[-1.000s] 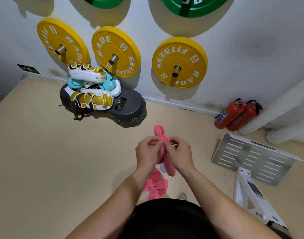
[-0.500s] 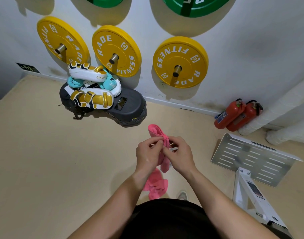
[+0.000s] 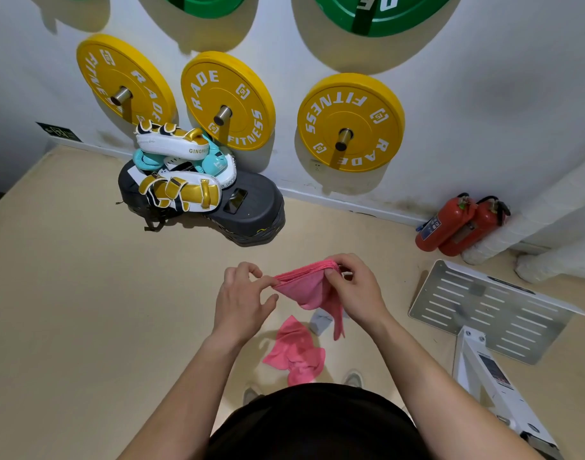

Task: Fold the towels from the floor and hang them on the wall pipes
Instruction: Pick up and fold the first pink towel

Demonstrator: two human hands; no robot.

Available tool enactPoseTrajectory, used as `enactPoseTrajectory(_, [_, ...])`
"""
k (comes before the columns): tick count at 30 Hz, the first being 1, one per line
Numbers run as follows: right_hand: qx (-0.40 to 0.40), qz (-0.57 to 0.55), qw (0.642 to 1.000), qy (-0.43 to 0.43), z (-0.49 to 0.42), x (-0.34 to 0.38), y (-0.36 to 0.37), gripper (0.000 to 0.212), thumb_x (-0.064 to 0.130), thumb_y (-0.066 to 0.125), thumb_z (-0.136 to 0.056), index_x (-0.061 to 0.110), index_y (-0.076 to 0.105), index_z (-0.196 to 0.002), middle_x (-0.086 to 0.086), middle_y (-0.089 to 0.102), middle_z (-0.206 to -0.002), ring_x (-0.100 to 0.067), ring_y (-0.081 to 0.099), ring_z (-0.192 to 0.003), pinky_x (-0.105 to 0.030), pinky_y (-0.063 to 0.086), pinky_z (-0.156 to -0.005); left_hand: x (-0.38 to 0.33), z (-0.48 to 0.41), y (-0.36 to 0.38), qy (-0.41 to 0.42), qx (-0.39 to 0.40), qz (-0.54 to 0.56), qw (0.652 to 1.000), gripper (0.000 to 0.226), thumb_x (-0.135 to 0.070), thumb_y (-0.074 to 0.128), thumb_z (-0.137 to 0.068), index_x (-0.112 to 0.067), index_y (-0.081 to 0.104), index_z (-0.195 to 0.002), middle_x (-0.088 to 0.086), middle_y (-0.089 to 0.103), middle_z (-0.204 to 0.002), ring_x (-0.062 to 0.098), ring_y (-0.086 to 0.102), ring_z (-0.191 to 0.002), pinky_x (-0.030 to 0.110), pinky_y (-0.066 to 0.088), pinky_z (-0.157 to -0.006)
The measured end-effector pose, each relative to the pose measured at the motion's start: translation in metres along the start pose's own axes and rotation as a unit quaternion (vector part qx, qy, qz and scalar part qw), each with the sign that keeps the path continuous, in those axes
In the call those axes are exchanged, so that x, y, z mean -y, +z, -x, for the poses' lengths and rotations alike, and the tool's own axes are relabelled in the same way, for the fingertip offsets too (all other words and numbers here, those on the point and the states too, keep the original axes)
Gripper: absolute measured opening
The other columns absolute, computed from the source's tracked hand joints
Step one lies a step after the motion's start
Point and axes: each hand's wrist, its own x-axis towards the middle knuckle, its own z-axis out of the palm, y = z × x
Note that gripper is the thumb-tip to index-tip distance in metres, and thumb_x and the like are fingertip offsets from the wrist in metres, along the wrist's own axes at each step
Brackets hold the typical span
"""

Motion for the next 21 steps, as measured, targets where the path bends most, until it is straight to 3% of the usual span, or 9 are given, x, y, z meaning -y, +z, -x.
enactPoseTrajectory(4, [-0.001,0.074,0.997,-0.004,-0.002,-0.009,-0.004,0.015,0.010,0.061,-0.089,0.024,0.065,-0.084,0.009,0.063,-0.090,-0.001,0.056,-0.087,-0.013,0.038,-0.075,0.002,-0.003,-0.012,0.016,-0.055,0.026,0.998,0.014,-0.033,0.075,-0.081,-0.030,0.068,-0.093,-0.009,0.055,-0.102,0.020,0.050,-0.099,0.033,0.049,-0.066])
enactPoseTrajectory(6, [-0.002,0.101,0.995,0.020,-0.004,-0.015,-0.006,0.013,0.015,0.061,-0.089,0.025,0.062,-0.081,0.007,0.063,-0.088,-0.006,0.057,-0.085,-0.022,0.038,-0.073,-0.005,-0.007,-0.023,0.044,-0.037,0.072,0.996,0.017,-0.033,0.072,-0.081,-0.028,0.061,-0.093,-0.013,0.056,-0.102,0.014,0.051,-0.098,0.031,0.048,-0.072])
enactPoseTrajectory(8, [0.016,0.085,0.995,0.045,-0.005,-0.016,-0.009,0.015,0.013,0.061,-0.088,0.024,0.061,-0.078,0.006,0.065,-0.084,-0.011,0.060,-0.083,-0.027,0.041,-0.072,-0.015,-0.011,-0.032,0.054,-0.008,0.134,0.989,0.016,-0.028,0.070,-0.081,-0.027,0.058,-0.092,-0.014,0.061,-0.096,0.012,0.055,-0.092,0.034,0.049,-0.076])
enactPoseTrajectory(11, [0.046,0.039,0.996,0.066,-0.006,-0.006,-0.016,0.020,0.002,0.060,-0.080,0.020,0.066,-0.076,0.001,0.069,-0.075,-0.012,0.062,-0.072,-0.031,0.046,-0.071,-0.030,-0.016,-0.042,0.026,-0.003,0.220,0.975,0.018,-0.018,0.065,-0.084,-0.029,0.052,-0.087,-0.013,0.063,-0.082,0.014,0.060,-0.078,0.040,0.050,-0.070])
enactPoseTrajectory(13, [0.070,0.036,0.996,0.051,-0.008,0.001,-0.021,0.021,0.001,0.057,-0.074,0.020,0.065,-0.076,0.001,0.067,-0.072,-0.010,0.059,-0.067,-0.031,0.046,-0.068,-0.039,-0.019,-0.049,0.016,0.003,0.247,0.969,0.024,-0.015,0.064,-0.085,-0.034,0.051,-0.092,-0.014,0.064,-0.083,0.012,0.062,-0.079,0.038,0.051,-0.070])
enactPoseTrajectory(15, [0.113,0.062,0.991,0.025,-0.011,0.009,-0.026,0.021,0.018,0.057,-0.068,0.023,0.066,-0.086,0.003,0.067,-0.080,-0.006,0.058,-0.072,-0.028,0.047,-0.070,-0.046,-0.020,-0.054,0.013,0.016,0.252,0.968,0.034,-0.018,0.066,-0.085,-0.039,0.050,-0.106,-0.014,0.068,-0.092,0.013,0.066,-0.088,0.037,0.052,-0.076])
enactPoseTrajectory(18, [0.195,0.204,0.957,-0.062,-0.022,0.022,-0.028,0.054,0.041,0.062,-0.062,0.035,0.060,-0.116,0.010,0.063,-0.107,-0.010,0.059,-0.098,-0.029,0.049,-0.085,-0.053,-0.023,-0.058,0.018,0.023,0.262,0.965,0.043,-0.023,0.070,-0.086,-0.044,0.048,-0.116,-0.011,0.071,-0.101,0.014,0.067,-0.096,0.040,0.053,-0.084])
enactPoseTrajectory(19, [0.209,0.244,0.942,-0.091,-0.025,0.029,-0.026,0.053,0.046,0.065,-0.063,0.038,0.059,-0.115,0.011,0.062,-0.105,-0.011,0.058,-0.097,-0.031,0.048,-0.084,-0.054,-0.025,-0.058,0.020,0.023,0.266,0.963,0.043,-0.024,0.071,-0.085,-0.044,0.048,-0.116,-0.010,0.071,-0.101,0.012,0.067,-0.095,0.041,0.053,-0.084])
enactPoseTrajectory(21, [0.215,0.292,0.922,-0.133,-0.029,0.044,-0.022,0.029,0.052,0.065,-0.073,0.034,0.060,-0.095,0.012,0.060,-0.085,-0.013,0.056,-0.081,-0.036,0.048,-0.072,-0.056,-0.028,-0.057,0.025,0.022,0.277,0.960,0.042,-0.025,0.072,-0.084,-0.042,0.050,-0.116,-0.010,0.072,-0.100,0.008,0.066,-0.093,0.039,0.053,-0.084])
